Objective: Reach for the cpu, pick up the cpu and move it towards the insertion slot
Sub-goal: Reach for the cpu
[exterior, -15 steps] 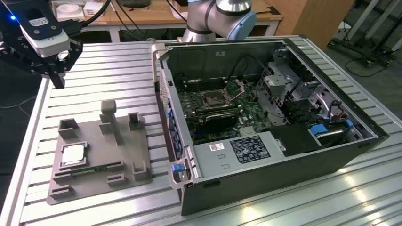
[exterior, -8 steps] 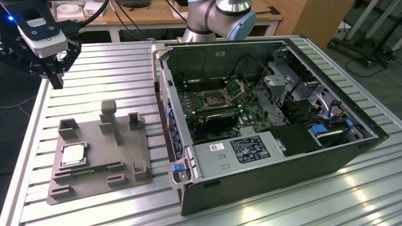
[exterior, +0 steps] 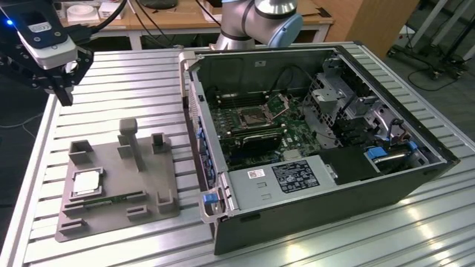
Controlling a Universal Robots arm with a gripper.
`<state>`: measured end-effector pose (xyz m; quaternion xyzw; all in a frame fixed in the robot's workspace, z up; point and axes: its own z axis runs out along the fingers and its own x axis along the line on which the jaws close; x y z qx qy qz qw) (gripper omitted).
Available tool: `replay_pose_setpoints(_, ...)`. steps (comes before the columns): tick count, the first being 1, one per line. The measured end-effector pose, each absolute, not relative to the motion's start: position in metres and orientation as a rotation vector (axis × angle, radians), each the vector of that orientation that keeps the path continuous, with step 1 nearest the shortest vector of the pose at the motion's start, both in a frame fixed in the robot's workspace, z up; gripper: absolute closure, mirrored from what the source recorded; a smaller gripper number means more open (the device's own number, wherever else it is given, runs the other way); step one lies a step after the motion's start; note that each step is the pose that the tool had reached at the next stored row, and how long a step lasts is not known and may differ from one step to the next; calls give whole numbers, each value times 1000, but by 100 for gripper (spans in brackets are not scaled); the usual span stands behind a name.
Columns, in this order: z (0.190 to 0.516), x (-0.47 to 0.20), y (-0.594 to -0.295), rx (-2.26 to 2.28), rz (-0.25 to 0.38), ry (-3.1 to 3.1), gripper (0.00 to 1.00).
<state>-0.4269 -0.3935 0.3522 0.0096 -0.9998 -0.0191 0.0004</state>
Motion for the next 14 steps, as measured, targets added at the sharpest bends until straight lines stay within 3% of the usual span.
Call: replay_pose_setpoints(14,351,-431,-393,30,-60,-3140,89)
